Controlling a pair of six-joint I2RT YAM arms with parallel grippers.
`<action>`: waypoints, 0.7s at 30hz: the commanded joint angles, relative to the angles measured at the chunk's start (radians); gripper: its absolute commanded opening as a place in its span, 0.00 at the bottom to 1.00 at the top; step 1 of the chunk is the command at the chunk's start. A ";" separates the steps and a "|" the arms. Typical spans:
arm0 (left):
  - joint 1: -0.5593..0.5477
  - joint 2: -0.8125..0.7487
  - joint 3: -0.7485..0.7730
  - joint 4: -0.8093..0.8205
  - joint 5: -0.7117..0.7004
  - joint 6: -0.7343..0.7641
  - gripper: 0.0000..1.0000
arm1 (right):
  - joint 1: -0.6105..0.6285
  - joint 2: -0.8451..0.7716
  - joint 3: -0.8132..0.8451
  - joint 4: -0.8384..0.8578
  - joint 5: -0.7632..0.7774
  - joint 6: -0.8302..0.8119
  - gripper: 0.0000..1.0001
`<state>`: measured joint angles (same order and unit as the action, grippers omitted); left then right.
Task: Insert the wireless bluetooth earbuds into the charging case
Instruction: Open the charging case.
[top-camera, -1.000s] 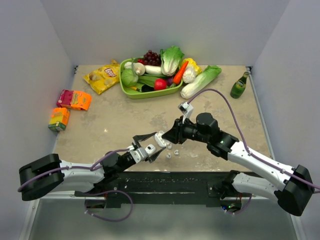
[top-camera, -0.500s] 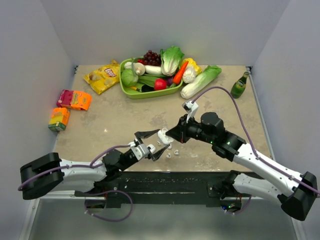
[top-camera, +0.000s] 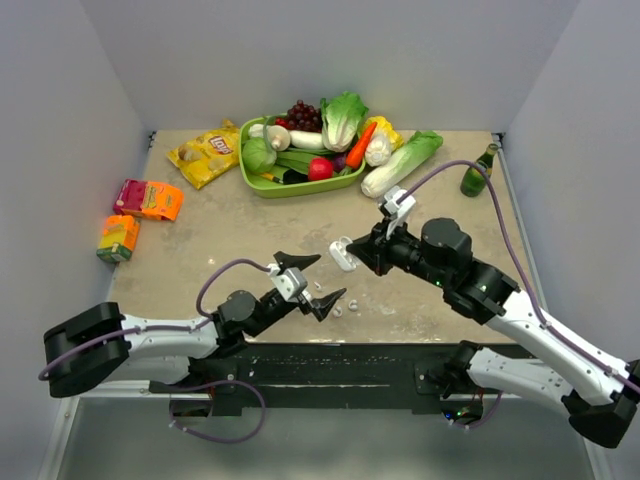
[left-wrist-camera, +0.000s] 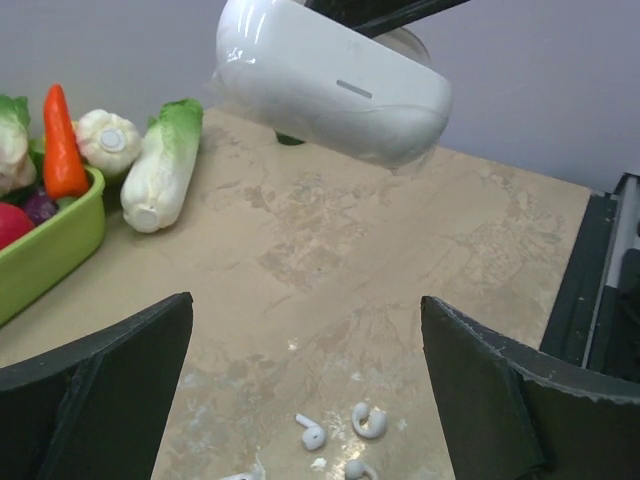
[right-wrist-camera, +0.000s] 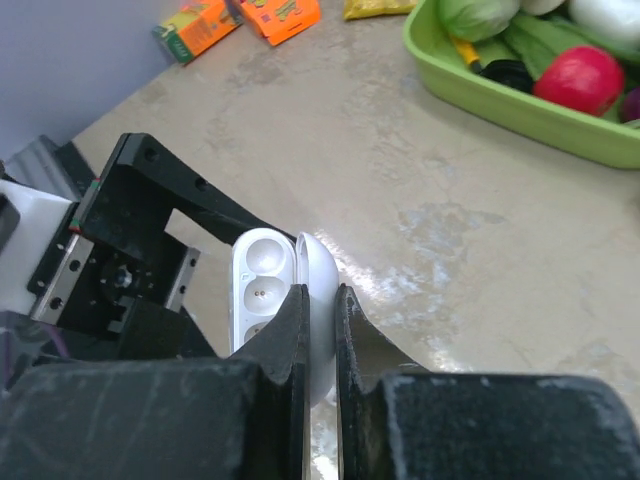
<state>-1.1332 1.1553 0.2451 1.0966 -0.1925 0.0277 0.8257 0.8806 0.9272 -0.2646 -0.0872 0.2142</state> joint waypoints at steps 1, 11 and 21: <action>0.059 -0.100 0.043 -0.118 0.157 -0.181 1.00 | 0.102 -0.100 -0.019 0.028 0.223 -0.196 0.00; 0.240 -0.123 0.060 -0.076 0.711 -0.376 1.00 | 0.245 -0.022 0.062 -0.110 0.282 -0.291 0.00; 0.247 -0.077 0.158 -0.182 0.792 -0.327 0.90 | 0.323 0.012 0.073 -0.151 0.317 -0.302 0.00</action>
<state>-0.8940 1.0752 0.3359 0.9459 0.5354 -0.3145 1.1297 0.8963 0.9611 -0.4126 0.2031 -0.0628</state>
